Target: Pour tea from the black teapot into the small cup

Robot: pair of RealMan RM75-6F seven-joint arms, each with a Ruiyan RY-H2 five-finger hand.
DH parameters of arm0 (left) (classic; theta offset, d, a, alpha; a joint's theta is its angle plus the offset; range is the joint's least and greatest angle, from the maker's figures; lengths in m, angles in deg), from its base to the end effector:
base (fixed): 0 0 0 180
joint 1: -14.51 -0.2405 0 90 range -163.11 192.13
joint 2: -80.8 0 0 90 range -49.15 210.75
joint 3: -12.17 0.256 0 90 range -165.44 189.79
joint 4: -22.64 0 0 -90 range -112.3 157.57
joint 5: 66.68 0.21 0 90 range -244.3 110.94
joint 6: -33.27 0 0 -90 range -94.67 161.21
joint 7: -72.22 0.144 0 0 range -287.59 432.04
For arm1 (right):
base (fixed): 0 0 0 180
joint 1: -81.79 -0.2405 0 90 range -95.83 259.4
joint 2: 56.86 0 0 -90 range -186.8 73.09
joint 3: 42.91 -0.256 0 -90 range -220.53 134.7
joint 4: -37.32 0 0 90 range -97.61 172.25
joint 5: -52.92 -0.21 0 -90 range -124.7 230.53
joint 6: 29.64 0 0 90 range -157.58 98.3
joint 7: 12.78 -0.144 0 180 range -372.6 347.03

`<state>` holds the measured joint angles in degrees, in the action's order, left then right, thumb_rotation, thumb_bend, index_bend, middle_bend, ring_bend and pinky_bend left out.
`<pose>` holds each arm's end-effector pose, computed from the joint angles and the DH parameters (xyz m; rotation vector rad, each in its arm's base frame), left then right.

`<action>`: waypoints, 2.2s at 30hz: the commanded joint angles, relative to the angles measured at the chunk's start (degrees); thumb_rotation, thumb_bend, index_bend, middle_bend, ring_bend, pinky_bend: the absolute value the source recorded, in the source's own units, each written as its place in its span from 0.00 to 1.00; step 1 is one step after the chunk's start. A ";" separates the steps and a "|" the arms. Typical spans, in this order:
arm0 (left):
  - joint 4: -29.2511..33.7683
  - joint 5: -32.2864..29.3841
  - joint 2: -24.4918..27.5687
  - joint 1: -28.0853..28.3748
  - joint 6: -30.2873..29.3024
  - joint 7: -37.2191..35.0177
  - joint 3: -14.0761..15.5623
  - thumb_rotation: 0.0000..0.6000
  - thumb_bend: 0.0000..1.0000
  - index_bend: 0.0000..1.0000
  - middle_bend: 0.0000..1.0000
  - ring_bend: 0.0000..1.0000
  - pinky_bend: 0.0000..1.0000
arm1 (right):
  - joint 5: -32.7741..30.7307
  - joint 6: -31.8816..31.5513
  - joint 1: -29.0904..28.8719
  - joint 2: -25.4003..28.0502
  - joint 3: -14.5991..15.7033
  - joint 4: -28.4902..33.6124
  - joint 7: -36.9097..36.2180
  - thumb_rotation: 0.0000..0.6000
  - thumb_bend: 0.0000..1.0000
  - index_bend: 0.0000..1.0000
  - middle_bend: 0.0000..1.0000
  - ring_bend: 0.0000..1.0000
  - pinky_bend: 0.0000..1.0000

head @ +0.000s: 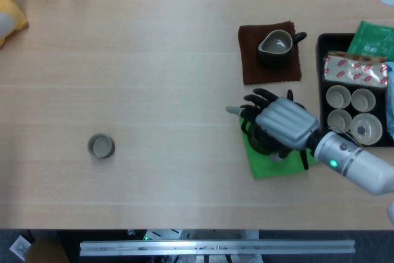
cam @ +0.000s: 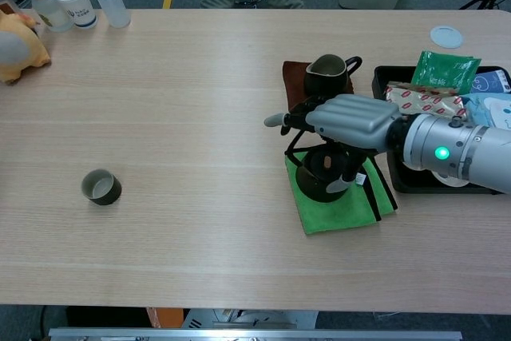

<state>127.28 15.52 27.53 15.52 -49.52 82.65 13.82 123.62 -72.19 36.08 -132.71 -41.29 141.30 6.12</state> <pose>-0.3089 0.1405 0.1864 -1.4129 -0.9409 -0.6256 -0.1375 -0.2598 -0.0153 2.3731 -0.9786 0.7117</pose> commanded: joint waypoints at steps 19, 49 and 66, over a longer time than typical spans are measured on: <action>0.44 -0.21 0.26 -0.12 0.52 0.33 0.37 1.00 0.28 0.23 0.29 0.28 0.21 | 1.87 0.97 0.27 1.99 2.77 3.29 0.90 1.00 0.00 0.04 0.21 0.09 0.05; 1.31 0.32 0.92 -1.01 -0.22 -0.04 0.88 1.00 0.28 0.23 0.29 0.28 0.21 | 14.17 1.94 2.15 7.45 6.95 6.83 -6.97 1.00 0.00 0.04 0.21 0.10 0.05; 1.73 0.27 1.36 -1.10 -0.07 -0.23 0.97 1.00 0.28 0.23 0.29 0.28 0.21 | 10.85 1.80 1.84 2.42 3.45 4.79 -3.35 1.00 0.00 0.04 0.21 0.09 0.05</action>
<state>129.01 15.79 28.88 14.42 -49.58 82.42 14.78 134.65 -70.56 38.06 -130.11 -37.69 146.05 2.54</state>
